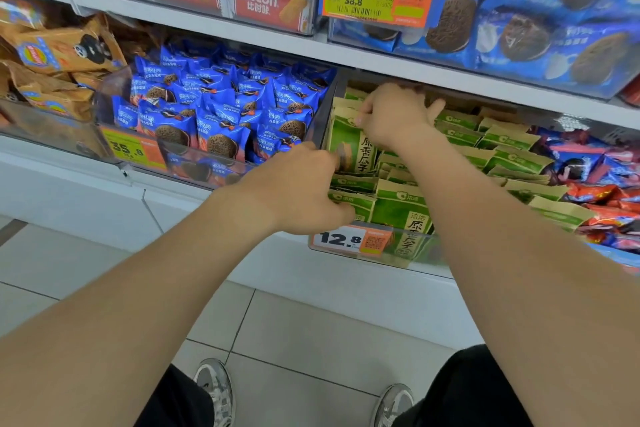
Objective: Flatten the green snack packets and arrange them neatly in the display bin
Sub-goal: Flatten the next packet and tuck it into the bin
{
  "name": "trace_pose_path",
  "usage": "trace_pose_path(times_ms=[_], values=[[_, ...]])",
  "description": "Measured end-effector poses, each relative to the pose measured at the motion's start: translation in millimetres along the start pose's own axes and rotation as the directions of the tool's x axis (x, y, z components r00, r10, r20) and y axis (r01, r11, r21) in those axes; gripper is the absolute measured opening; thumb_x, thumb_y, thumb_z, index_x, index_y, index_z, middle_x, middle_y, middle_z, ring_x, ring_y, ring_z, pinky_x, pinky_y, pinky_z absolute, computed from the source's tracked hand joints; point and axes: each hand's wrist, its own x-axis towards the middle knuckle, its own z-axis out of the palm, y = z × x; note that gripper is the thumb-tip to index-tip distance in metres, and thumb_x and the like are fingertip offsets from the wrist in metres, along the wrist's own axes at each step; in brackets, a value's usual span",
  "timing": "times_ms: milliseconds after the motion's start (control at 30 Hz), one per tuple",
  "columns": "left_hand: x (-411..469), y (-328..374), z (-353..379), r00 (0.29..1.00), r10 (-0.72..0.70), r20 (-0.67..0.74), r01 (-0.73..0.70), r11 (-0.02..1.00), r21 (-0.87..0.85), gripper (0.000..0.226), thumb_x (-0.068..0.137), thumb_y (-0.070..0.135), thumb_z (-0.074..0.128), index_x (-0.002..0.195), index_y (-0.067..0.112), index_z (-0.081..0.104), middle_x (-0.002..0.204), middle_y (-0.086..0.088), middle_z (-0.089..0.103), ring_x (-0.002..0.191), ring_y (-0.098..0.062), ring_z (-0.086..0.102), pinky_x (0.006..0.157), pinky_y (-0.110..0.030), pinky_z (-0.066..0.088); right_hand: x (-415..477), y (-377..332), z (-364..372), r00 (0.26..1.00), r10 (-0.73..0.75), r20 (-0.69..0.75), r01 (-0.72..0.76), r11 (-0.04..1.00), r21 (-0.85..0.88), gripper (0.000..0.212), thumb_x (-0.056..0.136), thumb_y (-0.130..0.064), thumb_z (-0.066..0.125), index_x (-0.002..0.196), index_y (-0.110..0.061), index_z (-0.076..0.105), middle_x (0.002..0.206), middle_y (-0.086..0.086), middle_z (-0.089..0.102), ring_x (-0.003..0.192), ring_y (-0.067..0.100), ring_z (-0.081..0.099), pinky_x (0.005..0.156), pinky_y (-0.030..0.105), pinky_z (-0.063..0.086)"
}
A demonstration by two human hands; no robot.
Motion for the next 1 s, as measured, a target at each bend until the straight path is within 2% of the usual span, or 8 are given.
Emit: trace_pose_path(times_ms=[133, 267, 433, 600, 733, 833, 933, 1000], values=[[-2.8, 2.0, -9.6, 0.994, -0.096, 0.055, 0.099, 0.993, -0.057, 0.047, 0.072, 0.058, 0.052, 0.112, 0.037, 0.064, 0.096, 0.006, 0.065, 0.098, -0.024, 0.063, 0.079, -0.038, 0.056, -44.8, 4.8, -1.2, 0.985, -0.117, -0.125, 0.127, 0.989, 0.076, 0.014, 0.099, -0.031, 0.070, 0.111, -0.026, 0.077, 0.117, 0.009, 0.073, 0.127, 0.038, 0.057, 0.111, 0.057, 0.037], [-7.1, 5.3, -13.7, 0.986, -0.160, 0.054, 0.164, 0.983, -0.085, 0.061, 0.078, 0.055, 0.048, 0.135, 0.037, 0.061, 0.111, 0.002, 0.066, 0.104, -0.025, 0.061, 0.081, -0.036, 0.051, -71.2, 13.9, -4.7, 0.955, -0.188, -0.231, 0.203, 0.978, 0.045, 0.012, 0.100, -0.026, 0.073, 0.104, -0.021, 0.083, 0.098, 0.007, 0.079, 0.095, 0.029, 0.074, 0.086, 0.044, 0.062], [-11.6, 4.9, -19.1, 0.974, -0.198, -0.107, 0.175, 0.966, -0.190, 0.026, 0.097, 0.028, 0.057, 0.117, 0.027, 0.074, 0.110, 0.006, 0.071, 0.107, -0.022, 0.064, 0.096, -0.041, 0.054, -82.1, 21.3, -31.2, 0.871, -0.205, -0.446, 0.285, 0.951, 0.121, 0.014, 0.105, -0.020, 0.061, 0.106, -0.016, 0.075, 0.095, 0.004, 0.075, 0.086, 0.025, 0.069, 0.078, 0.034, 0.052], [-5.5, 0.4, -8.6, 0.972, -0.162, -0.171, 0.121, 0.966, -0.226, 0.022, 0.100, 0.029, 0.056, 0.111, 0.031, 0.074, 0.096, 0.004, 0.064, 0.102, -0.017, 0.057, 0.091, -0.039, 0.052, -84.2, 19.5, -15.5, 0.939, -0.236, -0.252, 0.277, 0.950, 0.144, 0.033, 0.092, -0.019, 0.079, 0.125, -0.021, 0.075, 0.121, 0.006, 0.075, 0.113, 0.026, 0.070, 0.100, 0.044, 0.059], [-0.6, -2.5, 1.3, 0.992, -0.107, -0.071, 0.094, 0.982, -0.163, 0.030, 0.097, 0.043, 0.050, 0.114, 0.038, 0.075, 0.101, -0.003, 0.053, 0.110, -0.019, 0.043, 0.095, -0.042, 0.048, -79.6, 13.1, -7.9, 0.966, -0.170, -0.193, 0.196, 0.973, 0.122, 0.015, 0.083, -0.024, 0.084, 0.079, -0.034, 0.073, 0.098, -0.003, 0.075, 0.106, 0.028, 0.067, 0.095, 0.052, 0.057], [-0.1, -3.7, 0.0, 0.992, -0.109, -0.067, 0.097, 0.981, -0.171, 0.040, 0.090, 0.046, 0.045, 0.115, 0.038, 0.076, 0.100, -0.003, 0.055, 0.110, -0.015, 0.041, 0.098, -0.043, 0.049, -79.3, 12.1, -9.6, 0.944, -0.243, -0.225, 0.262, 0.963, 0.057, 0.015, 0.091, -0.026, 0.078, 0.085, -0.032, 0.065, 0.096, -0.005, 0.071, 0.106, 0.026, 0.063, 0.101, 0.050, 0.048], [-1.5, -2.5, -1.3, 0.992, -0.107, -0.060, 0.097, 0.984, -0.152, 0.038, 0.088, 0.047, 0.044, 0.103, 0.036, 0.077, 0.093, -0.001, 0.059, 0.106, -0.015, 0.041, 0.095, -0.044, 0.050, -83.5, 15.9, -17.5, 0.853, -0.338, -0.398, 0.455, 0.855, 0.247, 0.011, 0.100, -0.016, 0.067, 0.102, -0.019, 0.057, 0.094, -0.001, 0.069, 0.083, 0.014, 0.063, 0.081, 0.038, 0.053], [-3.9, 0.8, -3.1, 0.985, -0.134, -0.110, 0.113, 0.978, -0.172, 0.025, 0.093, 0.038, 0.053, 0.098, 0.032, 0.077, 0.092, -0.002, 0.062, 0.099, -0.017, 0.048, 0.091, -0.042, 0.052, -93.4, 16.1, -26.9, 0.765, -0.327, -0.555, 0.570, 0.744, 0.347, 0.010, 0.103, -0.009, 0.062, 0.111, -0.009, 0.058, 0.102, -0.005, 0.068, 0.078, -0.008, 0.054, 0.073, 0.011, 0.043]])
